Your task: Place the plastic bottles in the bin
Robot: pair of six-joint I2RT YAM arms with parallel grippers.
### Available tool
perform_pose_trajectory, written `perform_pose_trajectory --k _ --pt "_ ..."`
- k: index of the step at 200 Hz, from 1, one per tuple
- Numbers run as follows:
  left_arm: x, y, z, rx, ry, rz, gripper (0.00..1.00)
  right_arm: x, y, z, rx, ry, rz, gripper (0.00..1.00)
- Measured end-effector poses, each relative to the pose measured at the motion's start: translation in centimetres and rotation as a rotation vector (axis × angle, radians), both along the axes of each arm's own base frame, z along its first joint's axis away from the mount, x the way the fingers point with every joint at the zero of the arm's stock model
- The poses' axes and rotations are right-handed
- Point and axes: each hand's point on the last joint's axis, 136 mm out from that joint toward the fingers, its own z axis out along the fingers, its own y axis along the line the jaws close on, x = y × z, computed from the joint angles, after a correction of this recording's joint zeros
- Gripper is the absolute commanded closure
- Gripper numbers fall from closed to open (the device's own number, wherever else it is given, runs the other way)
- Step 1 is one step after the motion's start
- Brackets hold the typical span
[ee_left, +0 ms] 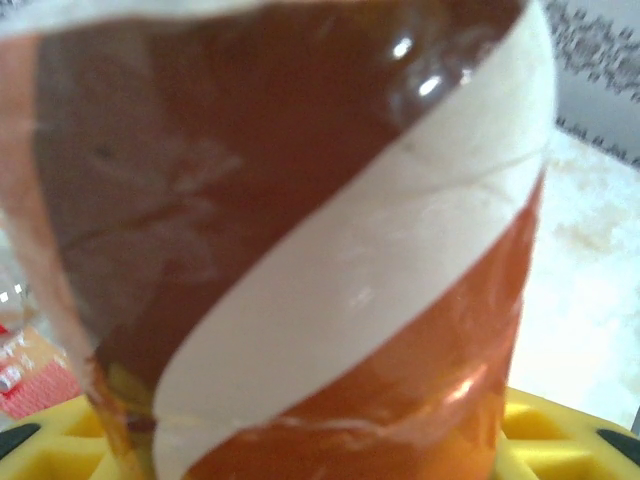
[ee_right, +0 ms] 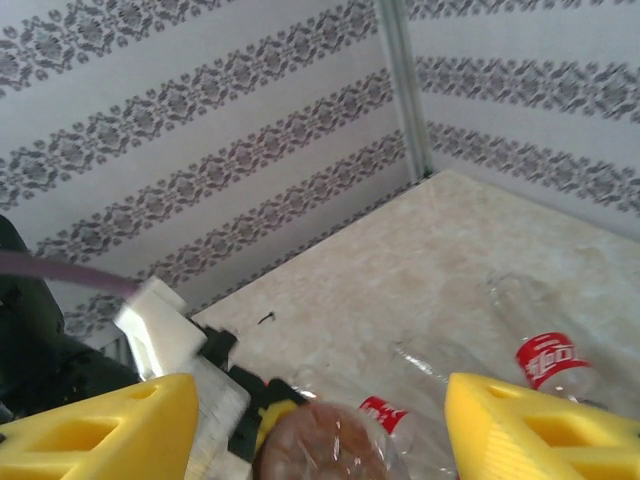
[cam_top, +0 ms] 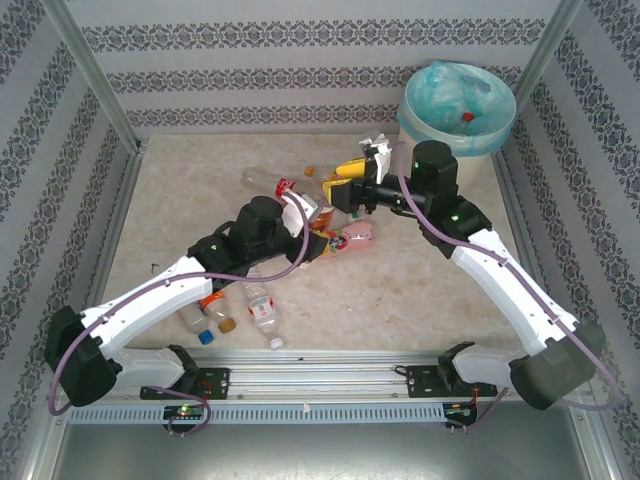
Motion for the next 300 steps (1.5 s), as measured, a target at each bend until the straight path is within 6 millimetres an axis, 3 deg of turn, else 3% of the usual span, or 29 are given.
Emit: perform_pose_trajectory --k 43,151,245,270,300 --pt "-0.4 0.5 4.0 -0.098 -0.125 -0.002 0.48 -1.6 1.7 -0.7 0.005 0.038 0.118 0.32" --pt "-1.6 0.7 5.1 -0.157 -0.165 -0.043 0.48 -3.7 4.3 -0.9 0.008 0.077 0.276 0.32" --pt "-2.2 0.6 5.5 -0.181 -0.175 -0.072 0.47 -4.3 4.8 -1.0 -0.030 0.044 0.281 0.34" --pt "-2.3 0.6 5.6 -0.183 -0.175 -0.074 0.42 -4.2 4.9 -1.0 -0.042 0.031 0.270 0.42" --pt "-2.1 0.8 5.8 -0.184 -0.183 -0.056 0.27 -4.1 4.8 -0.9 -0.059 0.010 0.243 0.49"
